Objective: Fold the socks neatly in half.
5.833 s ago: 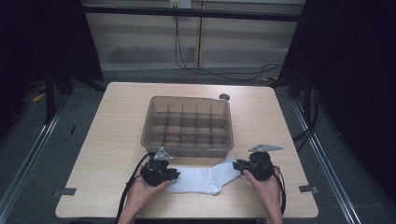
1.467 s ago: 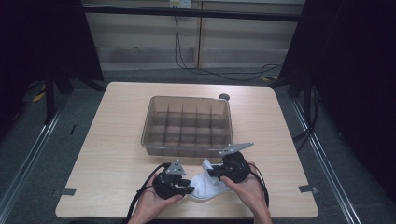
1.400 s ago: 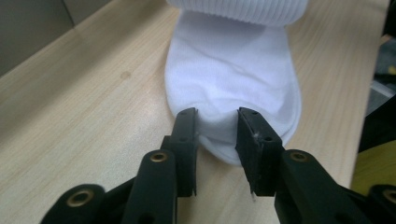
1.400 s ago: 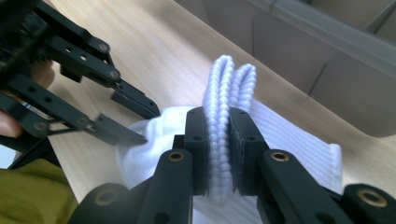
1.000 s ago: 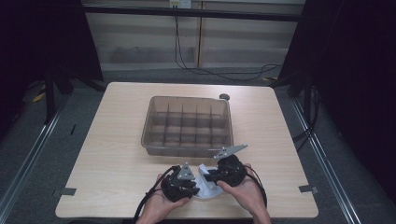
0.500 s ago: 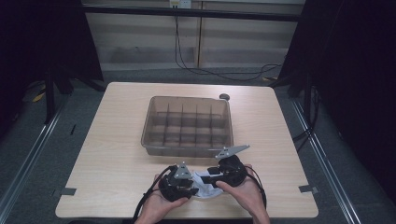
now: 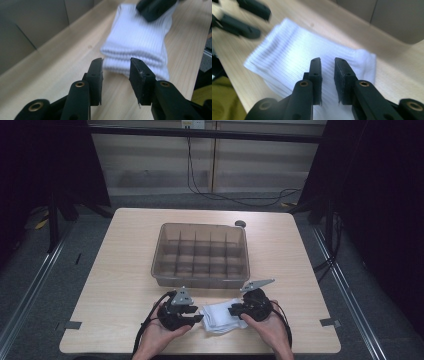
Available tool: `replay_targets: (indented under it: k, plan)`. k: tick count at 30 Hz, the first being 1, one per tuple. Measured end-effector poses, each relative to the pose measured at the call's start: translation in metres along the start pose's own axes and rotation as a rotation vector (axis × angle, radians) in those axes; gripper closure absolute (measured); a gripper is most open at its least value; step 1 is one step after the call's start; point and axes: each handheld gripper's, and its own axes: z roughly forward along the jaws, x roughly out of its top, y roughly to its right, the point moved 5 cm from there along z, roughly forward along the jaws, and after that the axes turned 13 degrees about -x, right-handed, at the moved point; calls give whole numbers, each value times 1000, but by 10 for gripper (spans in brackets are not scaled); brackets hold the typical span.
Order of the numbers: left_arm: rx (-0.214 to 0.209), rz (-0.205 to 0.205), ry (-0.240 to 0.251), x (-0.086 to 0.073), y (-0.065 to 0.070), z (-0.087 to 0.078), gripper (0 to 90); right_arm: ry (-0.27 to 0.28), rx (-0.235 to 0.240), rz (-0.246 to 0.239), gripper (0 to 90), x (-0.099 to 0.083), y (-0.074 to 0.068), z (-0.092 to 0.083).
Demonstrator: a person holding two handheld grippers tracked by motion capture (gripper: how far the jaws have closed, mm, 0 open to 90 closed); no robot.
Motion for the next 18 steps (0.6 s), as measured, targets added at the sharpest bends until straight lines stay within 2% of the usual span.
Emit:
replay_targets:
  k: [1,4,6,8,11,14,18]
  plan:
    - [1,4,15,4,0,-1,635,-10,4,-6,768,-2,-1,3]
    - [17,33,9,17,3,3,622,-42,-7,-29,760,-8,-4,12]
    - [-2,58,-17,23,5,10,590,-31,13,-50,729,-8,-7,11]
    - [-14,53,-16,27,5,17,595,-25,3,-51,722,-7,-6,7]
    - [-53,77,-50,24,12,26,645,26,4,-31,731,-3,-1,-4]
    - [-55,69,-69,16,13,27,676,56,-20,5,764,0,8,-16]
    - [-70,60,-71,8,13,28,678,12,-59,17,751,-6,16,-13]
